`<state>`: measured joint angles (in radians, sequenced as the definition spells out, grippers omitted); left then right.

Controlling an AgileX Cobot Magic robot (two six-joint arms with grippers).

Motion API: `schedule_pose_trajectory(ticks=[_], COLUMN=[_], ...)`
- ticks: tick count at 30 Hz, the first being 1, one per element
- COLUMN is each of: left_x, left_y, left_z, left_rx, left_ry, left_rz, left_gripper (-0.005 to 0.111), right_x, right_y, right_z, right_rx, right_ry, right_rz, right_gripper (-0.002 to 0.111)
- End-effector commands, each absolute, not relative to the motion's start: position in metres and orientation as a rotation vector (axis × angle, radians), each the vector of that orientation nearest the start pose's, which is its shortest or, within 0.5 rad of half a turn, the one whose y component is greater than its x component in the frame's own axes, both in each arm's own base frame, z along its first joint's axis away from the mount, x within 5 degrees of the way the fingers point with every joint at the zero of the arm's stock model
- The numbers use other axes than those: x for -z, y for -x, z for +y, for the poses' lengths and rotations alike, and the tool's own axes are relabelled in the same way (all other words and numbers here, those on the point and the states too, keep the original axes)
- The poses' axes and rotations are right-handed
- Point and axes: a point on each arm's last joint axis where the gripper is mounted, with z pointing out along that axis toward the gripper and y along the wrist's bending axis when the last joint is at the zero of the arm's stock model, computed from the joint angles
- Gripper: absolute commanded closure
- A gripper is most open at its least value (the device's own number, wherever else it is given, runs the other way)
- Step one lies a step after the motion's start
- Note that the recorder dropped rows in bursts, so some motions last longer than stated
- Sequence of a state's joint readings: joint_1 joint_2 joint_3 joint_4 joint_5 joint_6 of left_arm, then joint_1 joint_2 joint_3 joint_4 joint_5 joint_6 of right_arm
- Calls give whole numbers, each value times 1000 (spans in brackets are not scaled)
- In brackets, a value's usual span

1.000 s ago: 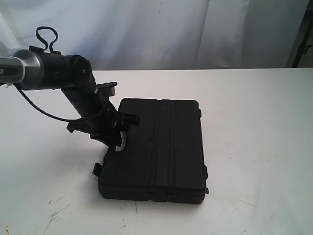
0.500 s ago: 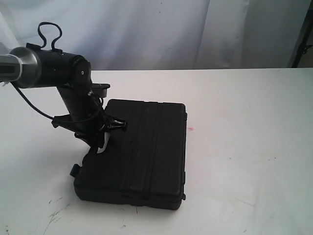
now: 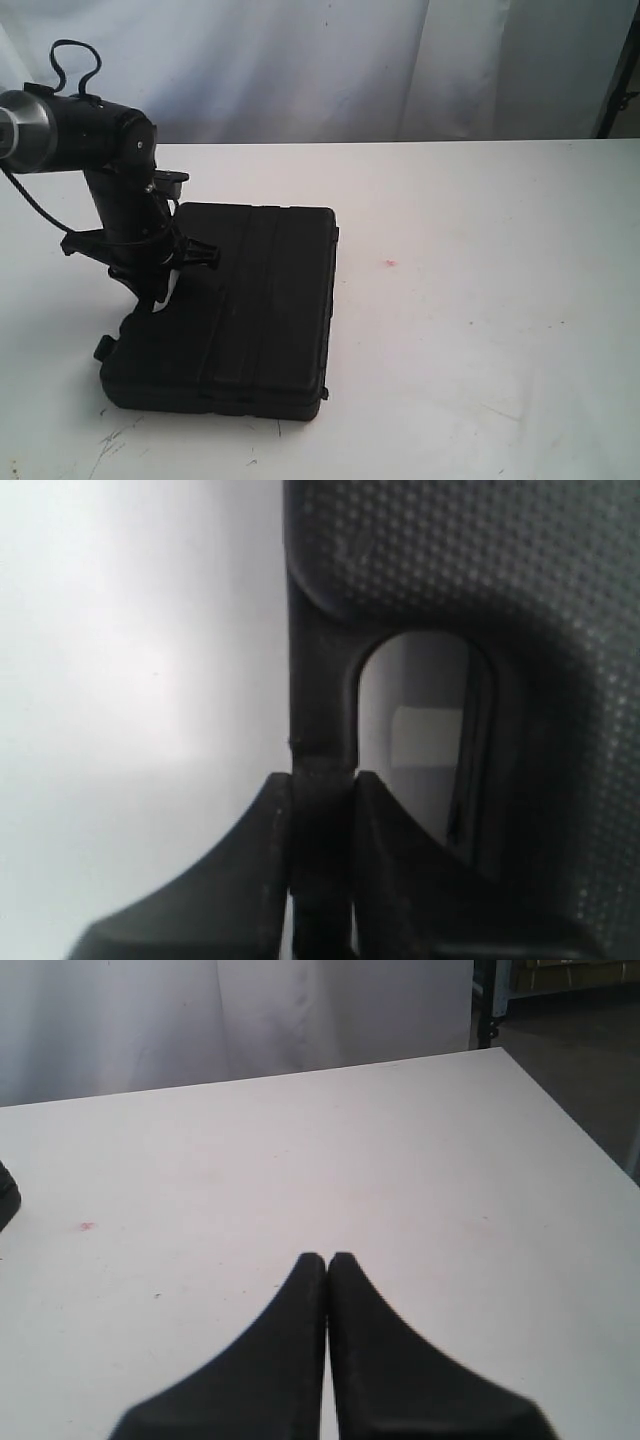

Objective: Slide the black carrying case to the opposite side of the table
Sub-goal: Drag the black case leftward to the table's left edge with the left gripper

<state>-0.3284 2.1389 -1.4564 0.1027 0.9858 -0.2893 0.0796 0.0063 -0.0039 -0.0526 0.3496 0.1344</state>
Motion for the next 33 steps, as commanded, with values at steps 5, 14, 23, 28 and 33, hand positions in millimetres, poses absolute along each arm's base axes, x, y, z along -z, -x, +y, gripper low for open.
schedule_pose_trajectory(ticks=[5,14,23,28,33], left_x=[-135,-135,-136,-137,-138], left_y=[-387,-393,-396,-397,-397], left_z=[-106,-74,-66,-63,-60], left_rx=[-220,-246,-372,-427,-486], left_ry=[-120,-25,-116,-146,-175], left_rz=[3104,3124,3088,3070,3066], left_gripper=[107,107,107,107,107], right_x=[-182,-182,-182,-182,-182], right_y=[-53,-53,-53,-53,-53], right_z=[3,3,3,3,3], right_rx=[-100,-100,-100,-100,-100], right_ry=[-23,-23,-23,-23,-23], right_rz=[1835,1835,1835,1835,1835], right_gripper=[108,108,108,108,108])
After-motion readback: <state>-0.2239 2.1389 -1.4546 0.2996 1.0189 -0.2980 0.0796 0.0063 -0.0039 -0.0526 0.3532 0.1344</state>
